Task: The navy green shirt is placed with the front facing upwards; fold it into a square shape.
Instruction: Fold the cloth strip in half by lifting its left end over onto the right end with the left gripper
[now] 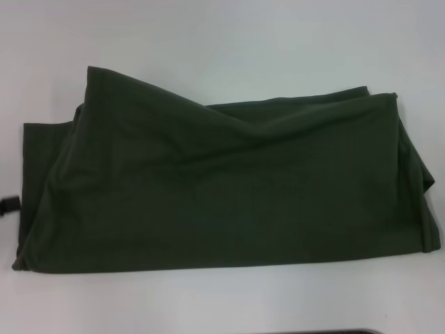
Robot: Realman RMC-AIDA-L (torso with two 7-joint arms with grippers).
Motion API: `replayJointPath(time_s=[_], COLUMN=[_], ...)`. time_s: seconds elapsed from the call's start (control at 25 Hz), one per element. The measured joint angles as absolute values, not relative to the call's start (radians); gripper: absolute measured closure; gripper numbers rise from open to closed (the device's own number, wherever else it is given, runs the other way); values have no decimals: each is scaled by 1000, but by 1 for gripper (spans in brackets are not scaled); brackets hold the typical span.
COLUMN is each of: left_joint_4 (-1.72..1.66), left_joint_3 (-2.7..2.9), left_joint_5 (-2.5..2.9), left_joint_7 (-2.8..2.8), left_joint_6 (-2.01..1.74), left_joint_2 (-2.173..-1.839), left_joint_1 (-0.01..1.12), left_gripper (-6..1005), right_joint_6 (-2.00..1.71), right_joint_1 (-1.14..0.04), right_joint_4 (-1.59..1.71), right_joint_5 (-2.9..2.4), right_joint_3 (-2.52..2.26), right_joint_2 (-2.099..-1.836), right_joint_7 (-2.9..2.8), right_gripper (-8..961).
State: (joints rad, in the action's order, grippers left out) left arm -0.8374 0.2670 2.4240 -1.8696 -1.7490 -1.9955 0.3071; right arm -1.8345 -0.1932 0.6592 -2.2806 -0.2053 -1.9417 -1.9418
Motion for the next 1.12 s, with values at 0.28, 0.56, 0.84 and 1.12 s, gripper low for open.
replayJointPath(time_s=[0.28,0.56,0.84,1.12], left_joint_4=[-816,-731,-722,-720], left_joint_3=[234,236,250,291], left_joint_5=[2333,2244,2217,2216], left_joint_7=[-1857,-1832,-1766,-1702], left_joint_6=[-1758,-1753,-1689,-1579], left_joint_2=[-1997,-1994,-2030,-2060], left_joint_1=[372,430,490,513], left_gripper=[290,209,91,99], right_joint_6=[-1929,-1899,-1841,-1823], right_joint_1=[-247,-311,-375,-418], right_joint_4=[663,647,593,559], right_joint_5=[-2235,-2204,-2167,-2129], right_joint_3=[-132,-131,-132,-135], right_joint_2=[-1924,-1955,-1970,-1980], right_joint_7=[-1921,-1844,-1802,-1788], right_gripper=[385,207,14,18])
